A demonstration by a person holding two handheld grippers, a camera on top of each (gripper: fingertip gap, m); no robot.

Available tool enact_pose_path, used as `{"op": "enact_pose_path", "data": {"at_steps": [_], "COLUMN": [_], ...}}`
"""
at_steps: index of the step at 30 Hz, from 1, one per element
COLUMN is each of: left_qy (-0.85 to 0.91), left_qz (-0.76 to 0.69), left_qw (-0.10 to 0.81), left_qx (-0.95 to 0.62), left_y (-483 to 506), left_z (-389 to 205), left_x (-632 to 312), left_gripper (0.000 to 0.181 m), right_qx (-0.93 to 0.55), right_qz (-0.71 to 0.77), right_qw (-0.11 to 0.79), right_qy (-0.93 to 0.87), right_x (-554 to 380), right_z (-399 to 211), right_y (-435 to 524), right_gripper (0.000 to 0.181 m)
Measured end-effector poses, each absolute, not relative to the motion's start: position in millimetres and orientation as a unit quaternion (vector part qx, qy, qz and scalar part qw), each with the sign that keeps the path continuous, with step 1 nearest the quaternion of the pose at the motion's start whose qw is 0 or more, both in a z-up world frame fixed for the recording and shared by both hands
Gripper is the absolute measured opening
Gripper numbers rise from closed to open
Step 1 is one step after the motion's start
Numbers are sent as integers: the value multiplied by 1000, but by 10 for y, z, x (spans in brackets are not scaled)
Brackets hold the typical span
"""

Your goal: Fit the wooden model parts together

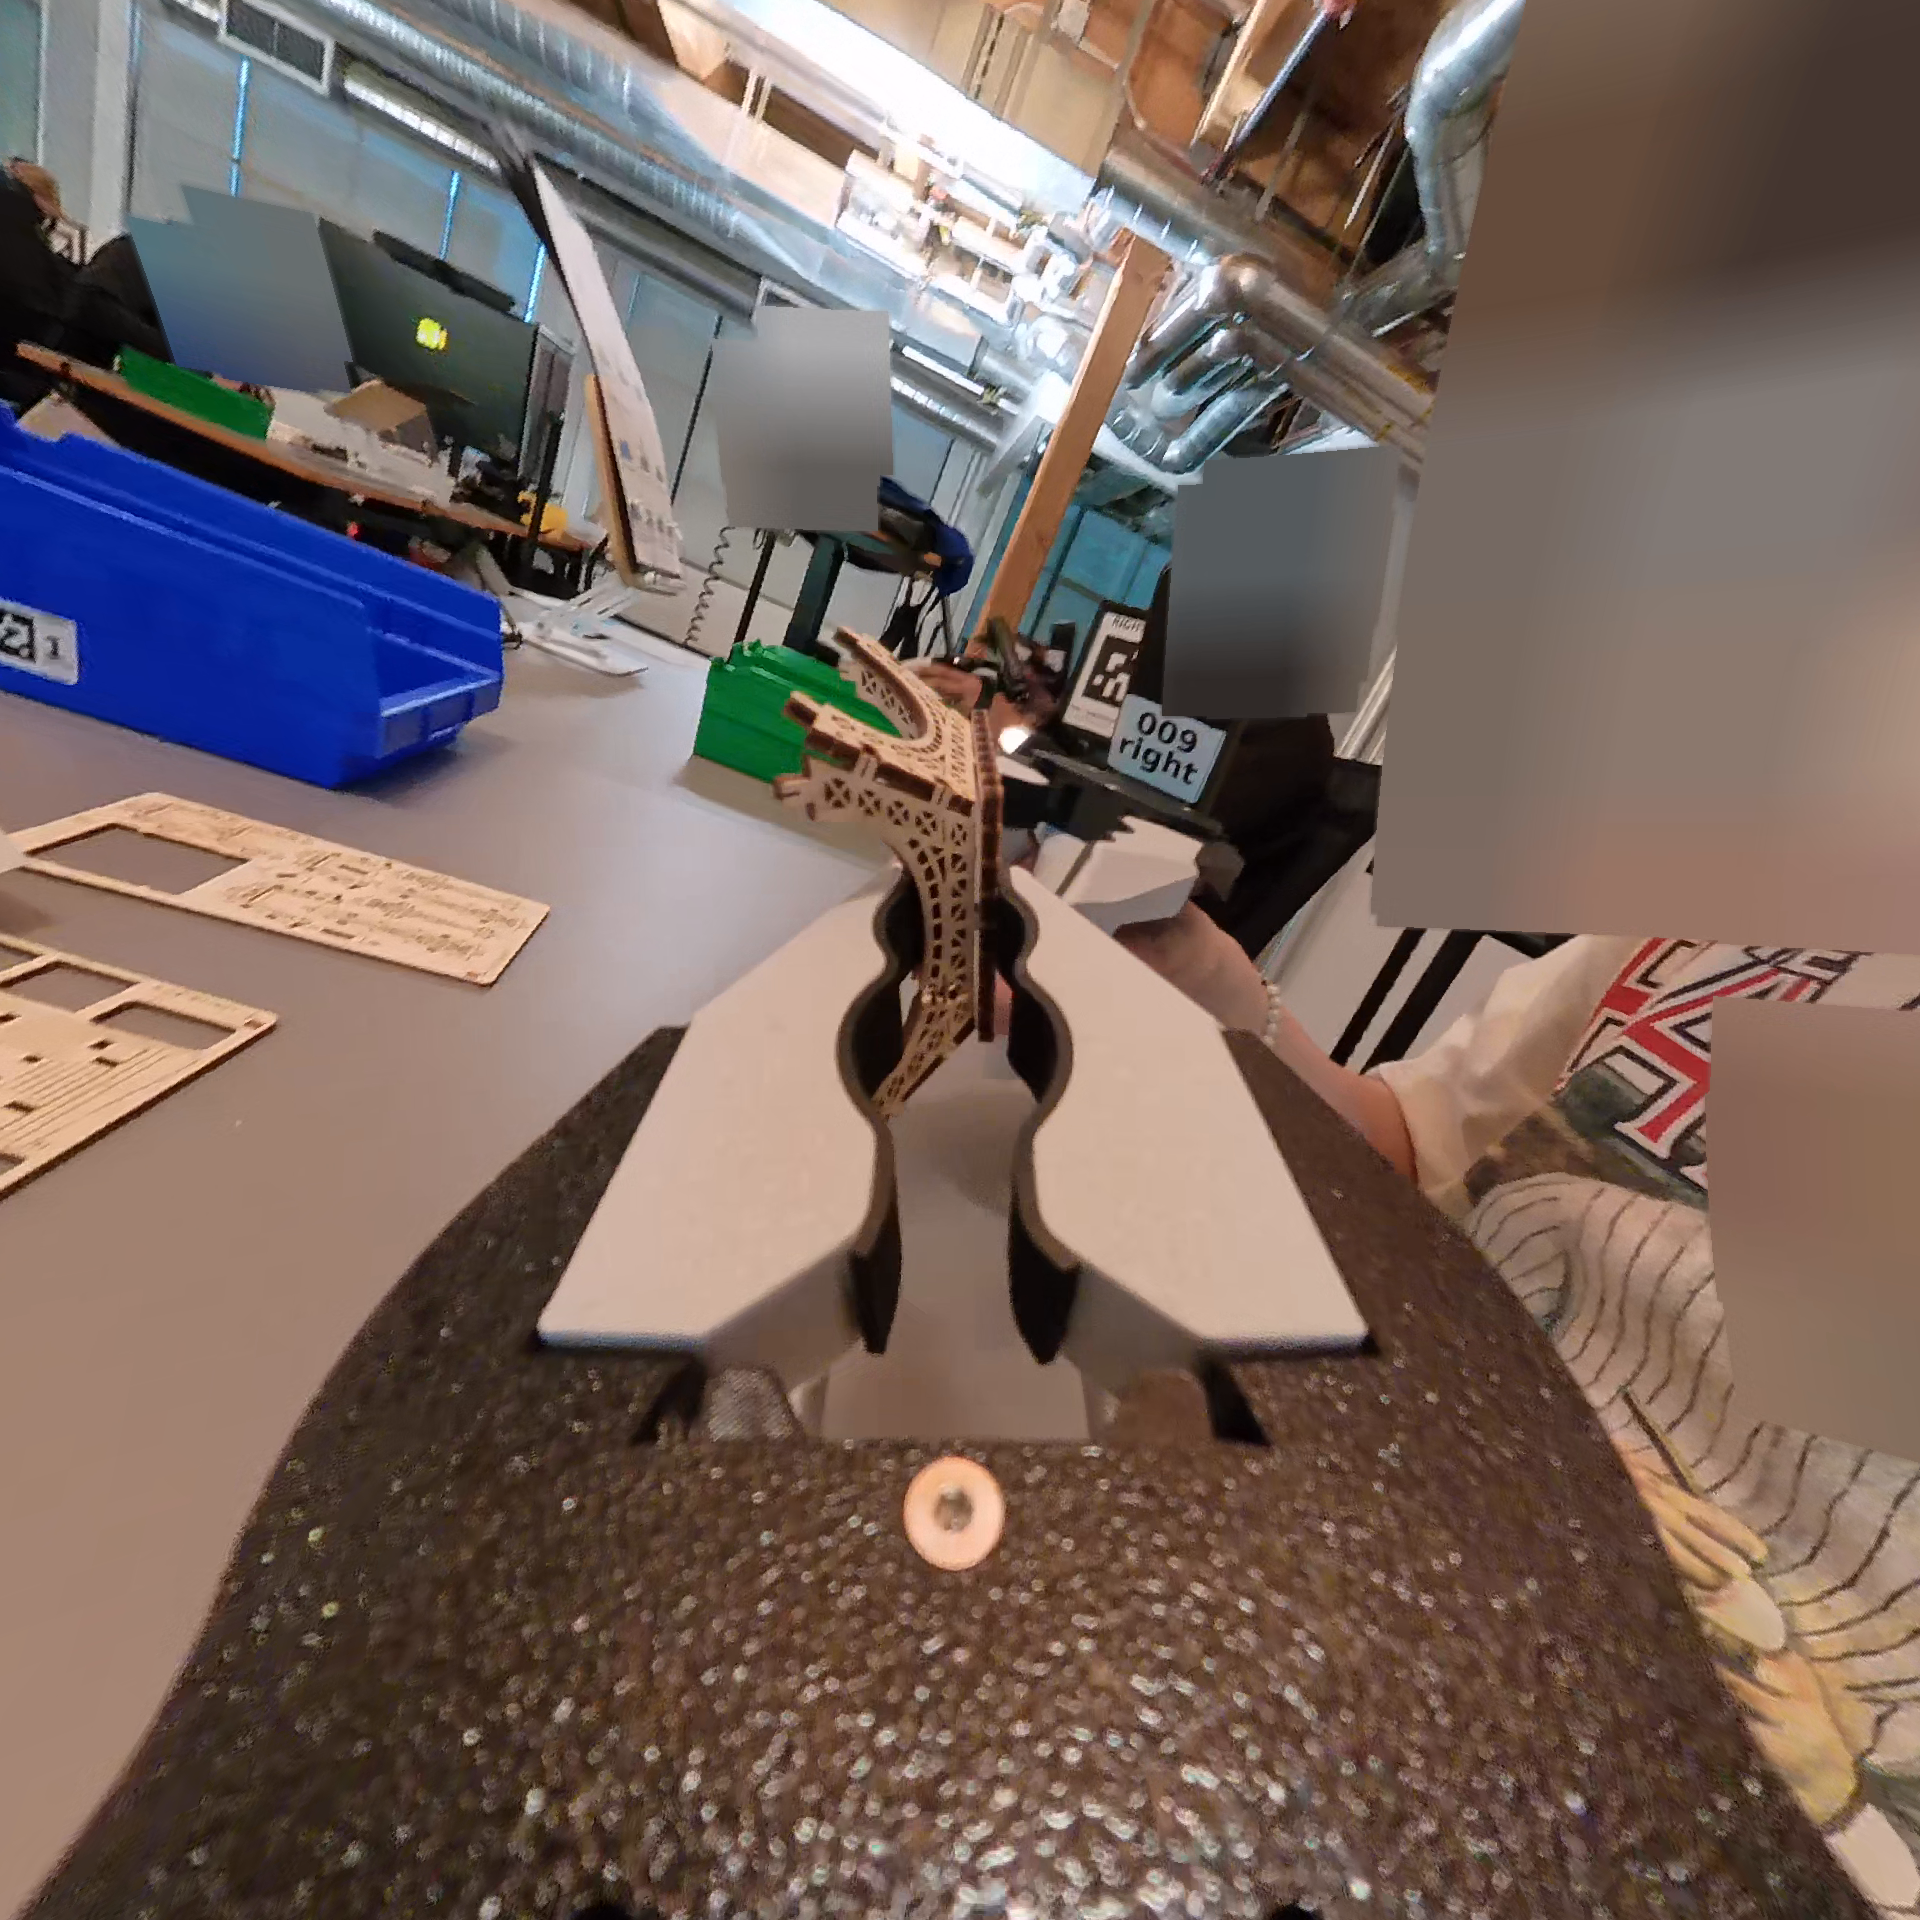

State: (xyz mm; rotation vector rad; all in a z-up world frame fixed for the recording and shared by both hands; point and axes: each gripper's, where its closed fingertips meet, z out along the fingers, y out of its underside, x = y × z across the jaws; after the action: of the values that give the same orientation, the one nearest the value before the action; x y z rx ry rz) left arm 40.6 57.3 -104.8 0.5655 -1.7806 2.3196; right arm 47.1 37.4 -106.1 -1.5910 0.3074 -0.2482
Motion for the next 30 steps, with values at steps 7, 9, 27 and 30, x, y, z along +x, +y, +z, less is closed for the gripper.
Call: {"op": "enact_pose_path", "data": {"at_steps": [7,9,27,30], "left_qy": [-638,-672,-666,-665], "left_qz": [752,692,483,492], "left_qw": [-115,-252,-555,-550], "left_qx": [119,78,-121,-115], "left_y": [621,626,404,417], "left_z": [-1014,-1084,-1012,-1003], "left_x": [435,499,338,350], "left_gripper": [11,11,11,11], "right_qx": [-814,-837,-849,-858], "right_qz": [-169,-175,-82,-65], "right_qw": [525,486,501,490], "right_qy": [181,183,144,137], "right_x": [778,836,776,804], "right_z": [-1759,-1982,-2233,-2283], "right_y": [-15,-109,5,-2], "right_gripper": [52,49,38,37]}}
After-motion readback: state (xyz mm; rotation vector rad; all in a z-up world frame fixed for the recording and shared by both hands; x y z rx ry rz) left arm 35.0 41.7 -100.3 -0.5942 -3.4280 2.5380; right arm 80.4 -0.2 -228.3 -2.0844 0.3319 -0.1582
